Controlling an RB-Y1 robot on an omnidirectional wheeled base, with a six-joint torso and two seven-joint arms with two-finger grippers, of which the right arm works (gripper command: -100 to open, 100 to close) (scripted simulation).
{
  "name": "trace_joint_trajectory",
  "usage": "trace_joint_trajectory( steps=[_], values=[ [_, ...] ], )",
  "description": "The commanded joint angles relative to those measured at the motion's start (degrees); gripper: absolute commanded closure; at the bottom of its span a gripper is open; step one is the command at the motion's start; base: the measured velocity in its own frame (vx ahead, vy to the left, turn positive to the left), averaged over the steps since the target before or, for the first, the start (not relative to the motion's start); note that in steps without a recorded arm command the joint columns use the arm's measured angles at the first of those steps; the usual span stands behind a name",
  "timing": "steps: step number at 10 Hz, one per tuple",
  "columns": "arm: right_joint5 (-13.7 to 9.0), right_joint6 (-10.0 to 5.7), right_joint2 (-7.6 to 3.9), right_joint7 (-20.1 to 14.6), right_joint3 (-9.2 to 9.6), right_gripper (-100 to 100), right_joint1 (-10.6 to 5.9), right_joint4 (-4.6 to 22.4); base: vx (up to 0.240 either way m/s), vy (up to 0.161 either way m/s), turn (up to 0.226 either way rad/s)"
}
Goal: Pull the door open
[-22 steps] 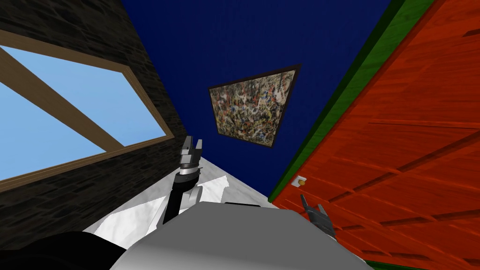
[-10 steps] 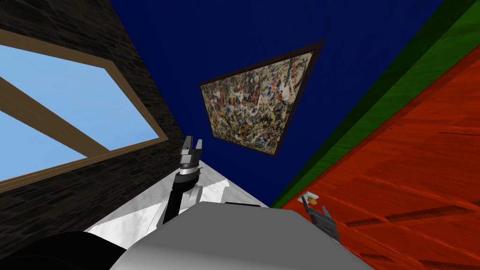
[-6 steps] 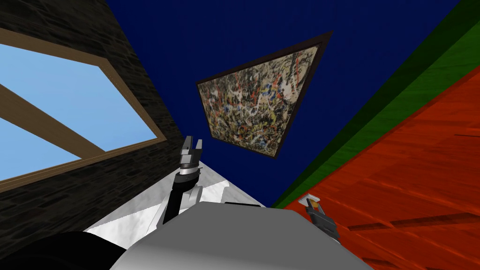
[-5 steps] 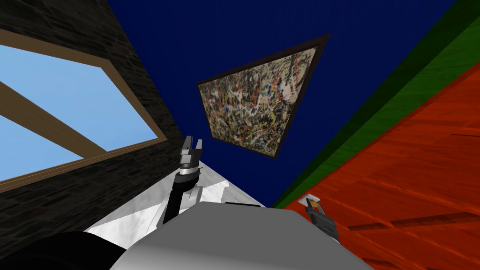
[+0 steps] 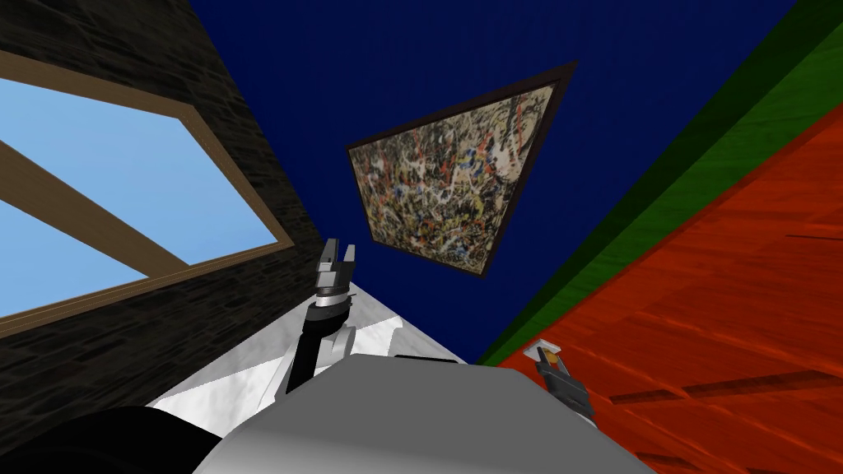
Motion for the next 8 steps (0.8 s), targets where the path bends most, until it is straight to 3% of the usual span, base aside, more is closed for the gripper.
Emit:
trace_joint_trajectory(
  steps=[1, 4, 8],
  values=[
    [-0.3, 0.09, 0.04, -2.0, 0.33, 100, -0.09, -0.1, -0.021, -0.007, 0.007],
    [-1.4, 0.33, -0.11, -7.0, 1.30, 100, -0.52, 0.1, -0.029, -0.008, 0.010],
    [-2.1, 0.50, -0.22, -11.1, 2.01, 100, -0.83, 0.2, -0.021, -0.006, 0.006]
  ],
)
